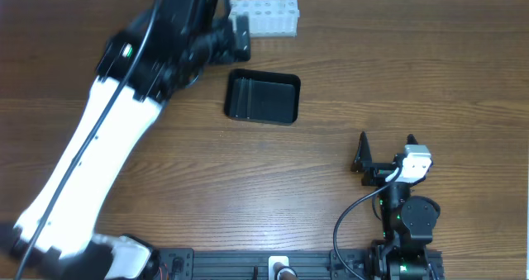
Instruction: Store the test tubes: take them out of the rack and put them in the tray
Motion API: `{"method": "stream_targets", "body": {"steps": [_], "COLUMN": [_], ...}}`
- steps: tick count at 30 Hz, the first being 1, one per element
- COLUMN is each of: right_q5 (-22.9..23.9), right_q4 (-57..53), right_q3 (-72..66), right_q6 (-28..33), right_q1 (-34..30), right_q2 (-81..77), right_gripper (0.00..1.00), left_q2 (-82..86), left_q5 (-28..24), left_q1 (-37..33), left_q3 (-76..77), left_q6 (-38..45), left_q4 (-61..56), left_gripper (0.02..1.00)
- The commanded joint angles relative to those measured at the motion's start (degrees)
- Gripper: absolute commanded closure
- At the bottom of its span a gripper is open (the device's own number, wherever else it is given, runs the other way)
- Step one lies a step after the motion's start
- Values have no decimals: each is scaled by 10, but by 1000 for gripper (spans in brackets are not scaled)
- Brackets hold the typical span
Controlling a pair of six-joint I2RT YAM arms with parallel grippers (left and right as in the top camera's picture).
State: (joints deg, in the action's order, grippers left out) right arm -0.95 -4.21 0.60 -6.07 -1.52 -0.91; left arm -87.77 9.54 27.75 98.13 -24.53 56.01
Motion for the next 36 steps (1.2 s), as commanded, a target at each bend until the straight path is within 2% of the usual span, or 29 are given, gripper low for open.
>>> {"method": "stream_targets", "body": {"steps": [1, 5, 9, 16, 25, 29, 36], "right_q5": [5, 5, 5, 5, 5, 5, 5], "right_q4": [-2, -2, -2, -2, -2, -2, -2], "right_q3": [-3, -3, -3, -3, -3, -3, -3], "right_q6": [-5, -5, -5, -5, -5, -5, -5], "right_q1": [-3, -3, -3, -3, -3, -3, -3], "right_q2": [6, 6, 6, 6, 6, 6, 6], "right_gripper": [9, 9, 7, 7, 12, 7, 9], "left_q2": [120, 220, 336, 508, 657, 725, 788], "left_q5": [23, 23, 17, -50, -50, -50, -50], "left_q1": [-3, -10, -45, -148, -227, -242, -276], "left_q3": [-141, -259, -398, -596, -787, -866, -928], "left_q6": [0, 0, 0, 0, 1, 1, 1], "left_q4": [-22, -90, -228, -435, -686, -744, -756], "left_gripper": [20, 20, 20, 23, 20, 20, 20]}}
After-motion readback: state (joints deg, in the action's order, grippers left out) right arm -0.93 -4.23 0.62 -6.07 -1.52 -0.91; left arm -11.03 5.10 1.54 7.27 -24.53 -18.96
